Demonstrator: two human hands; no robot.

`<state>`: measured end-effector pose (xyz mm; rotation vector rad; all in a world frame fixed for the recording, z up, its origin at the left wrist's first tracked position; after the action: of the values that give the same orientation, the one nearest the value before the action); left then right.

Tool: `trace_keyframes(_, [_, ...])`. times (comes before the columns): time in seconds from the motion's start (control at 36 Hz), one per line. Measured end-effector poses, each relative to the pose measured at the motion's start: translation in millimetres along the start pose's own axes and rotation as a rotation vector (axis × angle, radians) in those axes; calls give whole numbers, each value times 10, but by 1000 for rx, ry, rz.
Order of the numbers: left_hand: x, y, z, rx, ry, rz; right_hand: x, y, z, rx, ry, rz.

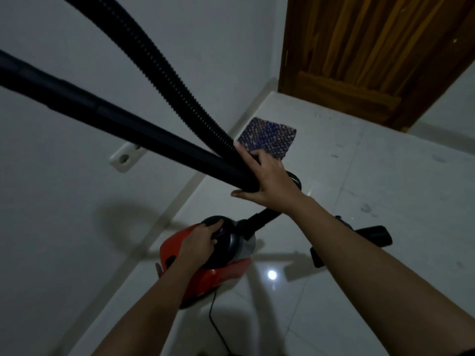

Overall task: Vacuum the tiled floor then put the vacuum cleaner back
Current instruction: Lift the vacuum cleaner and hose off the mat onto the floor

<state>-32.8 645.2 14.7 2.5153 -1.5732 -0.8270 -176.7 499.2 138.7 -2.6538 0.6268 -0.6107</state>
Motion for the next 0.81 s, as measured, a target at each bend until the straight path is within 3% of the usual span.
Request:
trace_keyframes(0.39, [985, -1288, 1750, -34, 107, 3, -107, 592, 2328, -25, -4, -88])
trace_keyframes(0.81, [1583, -1555, 2426, 150, 249, 78, -257, 1133, 3297, -52, 19, -229])
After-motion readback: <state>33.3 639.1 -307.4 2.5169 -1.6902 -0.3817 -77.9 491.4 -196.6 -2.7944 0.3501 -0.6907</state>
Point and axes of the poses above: each hand's wrist, its own x-axis towards the middle knuckle, its own z-axis out of the palm, y = z × x, the point moved 3 cm from there along x, towards the middle knuckle, and after that the axes turned 5 degrees about -z, right-handed, at the moved point
